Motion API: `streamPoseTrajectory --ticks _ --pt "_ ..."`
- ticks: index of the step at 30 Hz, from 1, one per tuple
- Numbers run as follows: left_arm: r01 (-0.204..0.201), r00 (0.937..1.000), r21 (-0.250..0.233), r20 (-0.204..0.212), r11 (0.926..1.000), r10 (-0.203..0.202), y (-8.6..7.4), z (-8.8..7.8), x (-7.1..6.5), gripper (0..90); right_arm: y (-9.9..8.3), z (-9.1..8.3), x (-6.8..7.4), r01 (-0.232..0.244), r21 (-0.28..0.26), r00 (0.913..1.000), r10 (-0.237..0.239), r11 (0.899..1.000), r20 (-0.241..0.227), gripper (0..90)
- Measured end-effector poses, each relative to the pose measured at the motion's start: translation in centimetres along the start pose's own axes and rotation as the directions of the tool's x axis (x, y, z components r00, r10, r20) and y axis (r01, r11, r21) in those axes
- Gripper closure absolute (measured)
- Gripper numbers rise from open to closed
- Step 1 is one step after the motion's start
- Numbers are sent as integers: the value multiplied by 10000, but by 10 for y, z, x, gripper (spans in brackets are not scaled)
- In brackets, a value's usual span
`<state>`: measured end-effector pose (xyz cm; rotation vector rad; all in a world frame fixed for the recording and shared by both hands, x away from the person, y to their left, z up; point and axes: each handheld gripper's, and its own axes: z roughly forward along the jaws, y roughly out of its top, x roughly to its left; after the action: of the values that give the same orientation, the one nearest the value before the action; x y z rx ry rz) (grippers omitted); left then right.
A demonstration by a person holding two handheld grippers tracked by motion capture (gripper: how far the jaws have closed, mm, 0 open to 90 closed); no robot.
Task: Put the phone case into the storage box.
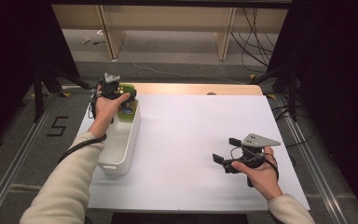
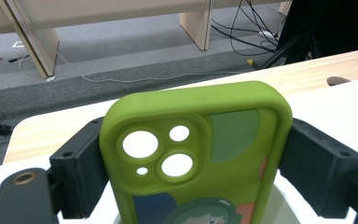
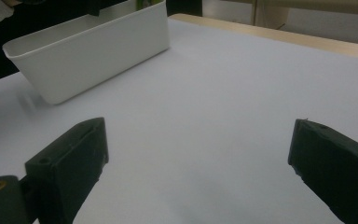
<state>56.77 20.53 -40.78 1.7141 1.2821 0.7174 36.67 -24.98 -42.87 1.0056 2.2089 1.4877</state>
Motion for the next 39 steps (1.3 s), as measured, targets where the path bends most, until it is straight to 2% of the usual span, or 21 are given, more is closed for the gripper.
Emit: streamPoseTrajectory --ticks 39 --pt "291 9993 698 192 9971 -305 -3 7 2 144 0 0 0 13 18 10000 -12 10000 -29 62"
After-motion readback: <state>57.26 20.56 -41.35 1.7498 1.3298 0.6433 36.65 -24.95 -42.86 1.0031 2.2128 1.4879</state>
